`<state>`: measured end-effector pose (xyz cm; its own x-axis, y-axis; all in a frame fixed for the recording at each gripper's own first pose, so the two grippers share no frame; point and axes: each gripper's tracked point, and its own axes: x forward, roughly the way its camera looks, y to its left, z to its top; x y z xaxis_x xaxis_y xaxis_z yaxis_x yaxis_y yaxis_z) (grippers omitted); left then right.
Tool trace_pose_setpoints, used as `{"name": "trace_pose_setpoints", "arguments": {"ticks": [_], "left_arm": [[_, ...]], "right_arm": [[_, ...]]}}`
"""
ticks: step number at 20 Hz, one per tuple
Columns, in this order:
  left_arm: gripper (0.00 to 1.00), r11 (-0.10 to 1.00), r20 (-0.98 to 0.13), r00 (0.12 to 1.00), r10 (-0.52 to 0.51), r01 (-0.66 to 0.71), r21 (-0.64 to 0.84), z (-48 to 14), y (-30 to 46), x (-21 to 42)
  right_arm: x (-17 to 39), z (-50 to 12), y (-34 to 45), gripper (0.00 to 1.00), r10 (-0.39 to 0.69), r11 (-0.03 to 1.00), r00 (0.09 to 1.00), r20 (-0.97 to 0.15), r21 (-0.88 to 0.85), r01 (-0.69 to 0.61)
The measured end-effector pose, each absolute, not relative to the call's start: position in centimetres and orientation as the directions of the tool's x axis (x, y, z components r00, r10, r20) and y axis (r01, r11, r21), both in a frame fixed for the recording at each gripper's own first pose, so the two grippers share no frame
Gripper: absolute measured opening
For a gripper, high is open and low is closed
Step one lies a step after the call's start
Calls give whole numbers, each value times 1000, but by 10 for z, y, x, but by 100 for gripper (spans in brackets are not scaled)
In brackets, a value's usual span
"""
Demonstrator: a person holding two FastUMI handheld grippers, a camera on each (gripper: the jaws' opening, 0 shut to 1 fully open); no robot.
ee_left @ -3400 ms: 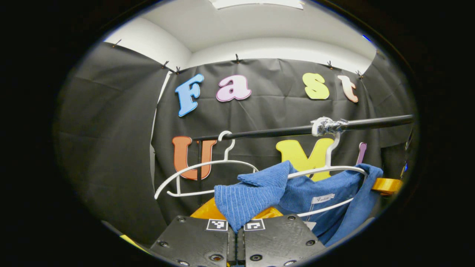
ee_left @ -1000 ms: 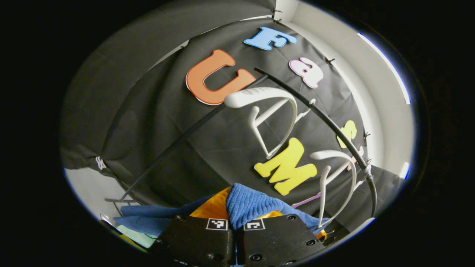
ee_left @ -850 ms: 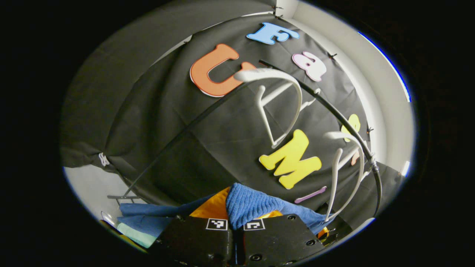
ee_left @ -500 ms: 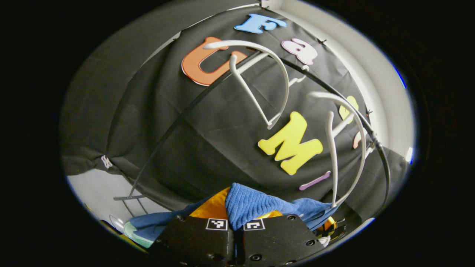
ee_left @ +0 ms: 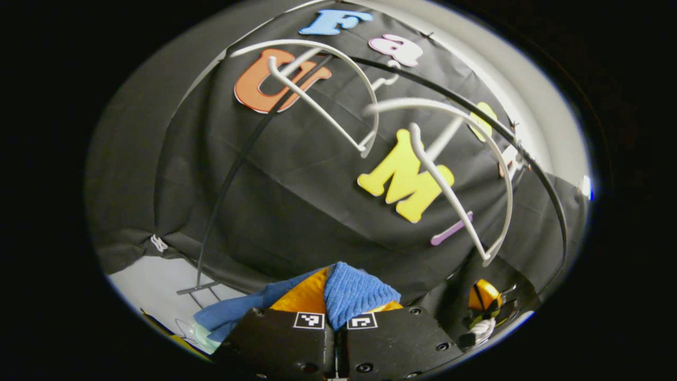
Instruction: Grasp the clothes on the hanger with both hands and then place them into the laundry hamper below.
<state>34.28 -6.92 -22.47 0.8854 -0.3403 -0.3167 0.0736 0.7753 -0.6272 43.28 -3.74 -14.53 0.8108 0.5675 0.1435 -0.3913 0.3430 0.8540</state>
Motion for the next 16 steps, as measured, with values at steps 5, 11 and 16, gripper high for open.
{"name": "trace_pose_setpoints", "arguments": {"ticks": [5, 11, 16], "left_arm": [[6, 808, -196, 897, -395, 238, -539, -141, -85, 312], [6, 832, -78, 922, -380, 304, -465, -40, -68, 289], [6, 852, -233, 896, -378, 238, -467, -112, -72, 273]], "right_arm": [[392, -226, 9, 3, 641, 463, 765, -63, 826, -320], [353, -278, 93, 3, 690, 626, 663, -292, 701, -342], [334, -289, 122, 3, 693, 674, 619, -370, 639, -372]]}}
